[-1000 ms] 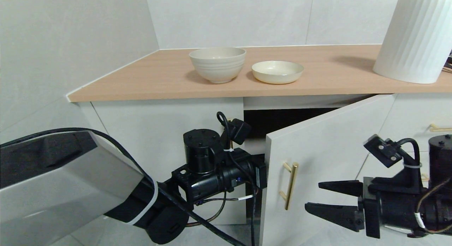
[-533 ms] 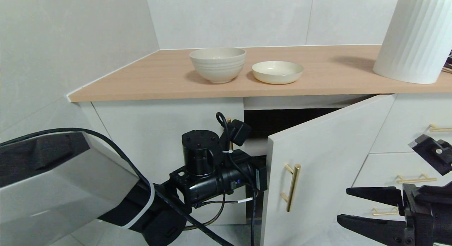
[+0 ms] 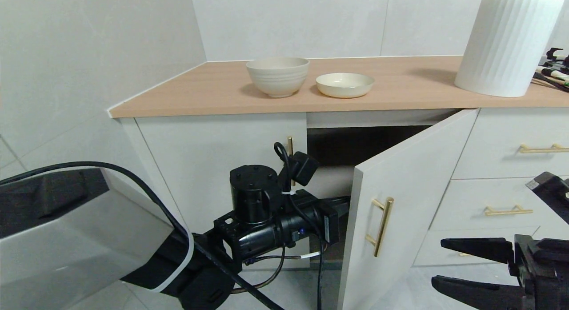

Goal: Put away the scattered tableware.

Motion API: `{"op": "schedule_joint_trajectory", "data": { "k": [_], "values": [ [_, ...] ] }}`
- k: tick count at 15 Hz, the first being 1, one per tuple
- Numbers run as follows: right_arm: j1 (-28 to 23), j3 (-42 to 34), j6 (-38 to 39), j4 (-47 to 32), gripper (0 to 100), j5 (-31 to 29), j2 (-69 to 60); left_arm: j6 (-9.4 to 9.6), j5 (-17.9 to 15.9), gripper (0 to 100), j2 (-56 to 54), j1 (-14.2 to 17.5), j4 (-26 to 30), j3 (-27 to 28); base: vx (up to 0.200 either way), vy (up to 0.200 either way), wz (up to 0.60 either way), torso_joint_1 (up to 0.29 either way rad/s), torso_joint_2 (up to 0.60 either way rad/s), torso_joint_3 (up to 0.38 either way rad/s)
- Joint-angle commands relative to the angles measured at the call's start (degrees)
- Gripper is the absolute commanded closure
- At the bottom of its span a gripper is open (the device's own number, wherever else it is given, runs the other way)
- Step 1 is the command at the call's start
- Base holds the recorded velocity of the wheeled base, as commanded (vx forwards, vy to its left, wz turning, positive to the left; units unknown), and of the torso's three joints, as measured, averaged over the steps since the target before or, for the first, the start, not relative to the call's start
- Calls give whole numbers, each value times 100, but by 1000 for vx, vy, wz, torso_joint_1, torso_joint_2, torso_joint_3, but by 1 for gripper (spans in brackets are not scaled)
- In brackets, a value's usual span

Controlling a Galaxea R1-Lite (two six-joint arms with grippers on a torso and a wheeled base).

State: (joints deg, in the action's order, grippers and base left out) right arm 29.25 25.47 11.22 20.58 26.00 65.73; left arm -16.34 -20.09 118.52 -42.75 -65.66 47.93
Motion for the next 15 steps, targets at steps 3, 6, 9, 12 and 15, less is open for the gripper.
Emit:
{"op": "schedule_joint_trajectory", "data": {
  "k": [3, 6, 9, 12, 15],
  "values": [
    [2, -7, -5, -1, 0, 1, 1, -1, 5, 100, 84, -14, 0, 58, 0, 0, 0, 0, 0, 0],
    [2, -7, 3, -1, 0, 1, 1, -10, 14, 100, 84, -14, 185, 278, 0, 0, 0, 0, 0, 0],
    [2, -15, 3, -1, 0, 1, -8, -36, 14, 100, 75, -49, 967, 876, -200, 0, 0, 10, 4, 2],
    [2, -33, -5, -1, 0, 10, 1, -36, 14, 100, 137, -75, 1117, 1183, -67, 0, 0, 6, 1, -6],
    [2, -42, -5, 8, 0, 10, -8, -36, 269, 100, 471, -102, 1134, 1552, 0, 0, 0, 0, 0, 0]
  ]
}}
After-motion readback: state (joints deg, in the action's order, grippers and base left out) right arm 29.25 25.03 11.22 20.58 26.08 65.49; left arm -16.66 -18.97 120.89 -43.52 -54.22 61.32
